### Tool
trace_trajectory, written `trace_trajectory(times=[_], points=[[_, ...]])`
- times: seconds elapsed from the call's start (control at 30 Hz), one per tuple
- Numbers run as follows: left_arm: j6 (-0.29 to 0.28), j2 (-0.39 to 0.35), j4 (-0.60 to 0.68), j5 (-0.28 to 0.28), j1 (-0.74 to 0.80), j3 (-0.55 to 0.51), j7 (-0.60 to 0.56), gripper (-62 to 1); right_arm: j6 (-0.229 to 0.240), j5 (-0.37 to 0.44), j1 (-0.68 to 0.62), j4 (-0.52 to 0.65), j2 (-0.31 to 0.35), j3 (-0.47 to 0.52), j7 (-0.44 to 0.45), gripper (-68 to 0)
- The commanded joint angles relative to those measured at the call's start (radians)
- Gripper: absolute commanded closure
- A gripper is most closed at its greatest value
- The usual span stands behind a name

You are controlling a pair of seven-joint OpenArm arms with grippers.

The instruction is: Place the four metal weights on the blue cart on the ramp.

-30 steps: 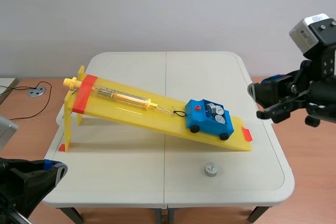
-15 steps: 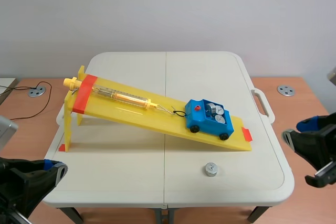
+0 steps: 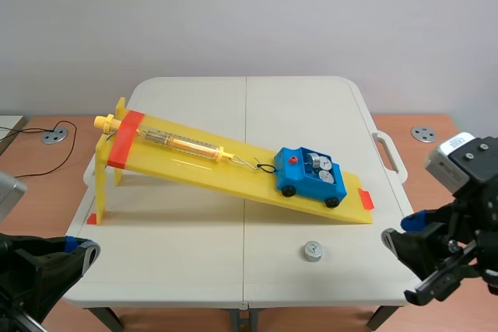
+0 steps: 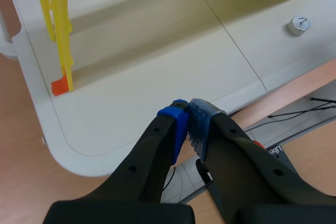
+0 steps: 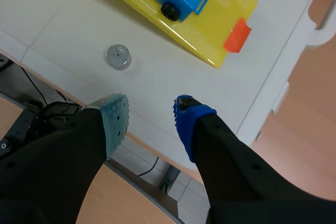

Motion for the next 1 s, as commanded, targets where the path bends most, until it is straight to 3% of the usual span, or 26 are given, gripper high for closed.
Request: trace_trajectory(times=[0.0,0.5,0.73,0.97], points=[[-0.022,0.005,0.052,-0.074,-0.006,-0.016,-0.103,-2.9,-0.012,0.023,0.1,0.029,-0.007,-0.002,0.141,-22.2],[-0.022,0.005,0.052,-0.074,-0.006,-0.016,-0.103,-2.9,-0.096,-0.144,0.268,-0.209,-0.13,-0.177,0.223,-22.2],[-0.022,0.005,0.052,-0.074,-0.006,-0.016,-0.103,-2.9,-0.168,-0.212,0.319,-0.276,-0.146,-0.241,0.257,-22.2],[-0.022,0.005,0.052,-0.074,-0.006,-0.016,-0.103,-2.9,-0.193,-0.24,0.365,-0.345,-0.152,-0.295,0.278,-22.2]])
